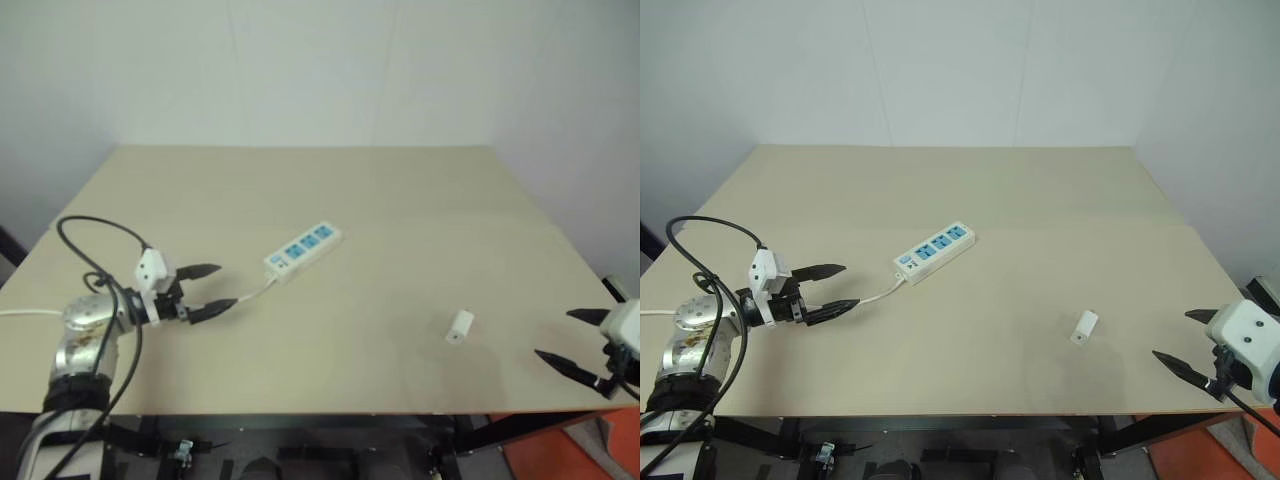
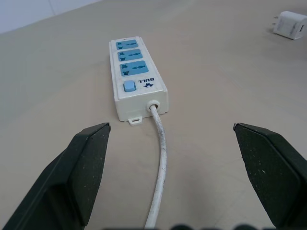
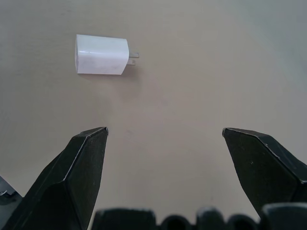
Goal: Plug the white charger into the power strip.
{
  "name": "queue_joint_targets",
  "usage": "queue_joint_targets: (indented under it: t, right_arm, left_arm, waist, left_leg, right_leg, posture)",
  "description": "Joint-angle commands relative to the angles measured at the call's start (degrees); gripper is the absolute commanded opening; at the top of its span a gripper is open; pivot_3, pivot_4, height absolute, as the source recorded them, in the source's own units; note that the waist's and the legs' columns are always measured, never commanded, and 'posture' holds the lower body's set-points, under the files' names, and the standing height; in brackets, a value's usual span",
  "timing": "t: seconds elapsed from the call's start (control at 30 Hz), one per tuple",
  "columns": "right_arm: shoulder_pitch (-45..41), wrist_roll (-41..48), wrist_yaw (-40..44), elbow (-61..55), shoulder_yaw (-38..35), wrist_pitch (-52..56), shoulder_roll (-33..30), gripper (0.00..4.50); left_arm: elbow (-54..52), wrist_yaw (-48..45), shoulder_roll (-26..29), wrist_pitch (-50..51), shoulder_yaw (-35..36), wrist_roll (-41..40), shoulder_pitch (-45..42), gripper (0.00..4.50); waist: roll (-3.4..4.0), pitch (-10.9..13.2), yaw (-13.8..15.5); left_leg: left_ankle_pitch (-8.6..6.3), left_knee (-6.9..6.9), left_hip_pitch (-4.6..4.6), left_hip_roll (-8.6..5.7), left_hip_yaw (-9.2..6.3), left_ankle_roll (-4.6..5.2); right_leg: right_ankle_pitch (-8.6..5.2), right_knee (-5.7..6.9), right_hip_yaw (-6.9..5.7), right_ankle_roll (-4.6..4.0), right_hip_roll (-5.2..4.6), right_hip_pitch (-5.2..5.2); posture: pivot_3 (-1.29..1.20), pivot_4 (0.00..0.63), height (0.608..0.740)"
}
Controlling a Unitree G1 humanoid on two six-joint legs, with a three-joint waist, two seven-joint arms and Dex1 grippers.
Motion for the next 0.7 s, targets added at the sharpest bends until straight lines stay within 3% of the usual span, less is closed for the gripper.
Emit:
queue_joint_targets:
  t: [0.03, 0.37, 0.7]
  right_arm:
    - [-0.8, -0.2, -1.0, -0.2, -1.6, -1.0, -0.7, 4.5]
    - [-6.2, 1.9, -2.9, -4.5, 0.7, 2.4, -1.0, 4.5]
    - [-8.1, 3.7, -6.8, -16.0, 1.9, 9.4, 0.5, 4.5]
  left_arm:
    - [3.2, 3.2, -1.4, -4.5, 0.3, 1.7, -3.5, 4.48]
    - [29.0, 8.6, -13.2, -13.7, -3.1, 8.0, -21.5, 4.48]
    - [40.9, 20.5, -19.3, -18.7, -5.3, 15.5, -26.8, 4.48]
  waist:
    - [0.0, 0.0, 0.1]
    - [-0.04, 0.0, 0.5]
    - [-0.06, 0.0, 0.2]
  left_leg:
    - [0.0, 0.0, 0.0, 0.0, 0.0, 0.0]
    - [0.0, 0.04, -0.07, -0.11, -0.04, 0.01]
    - [-0.01, 0.04, -0.08, -0.12, -0.11, 0.01]
  right_leg:
    - [0.0, 0.0, 0.0, 0.0, 0.0, 0.02]
    - [0.03, -0.1, 0.0, 0.07, -0.03, 0.04]
    - [0.01, -0.05, -0.01, 0.1, -0.03, 0.04]
  posture:
    - [0.0, 0.15, 0.74]
    - [0.0, 0.15, 0.74]
    - [0.0, 0.15, 0.74]
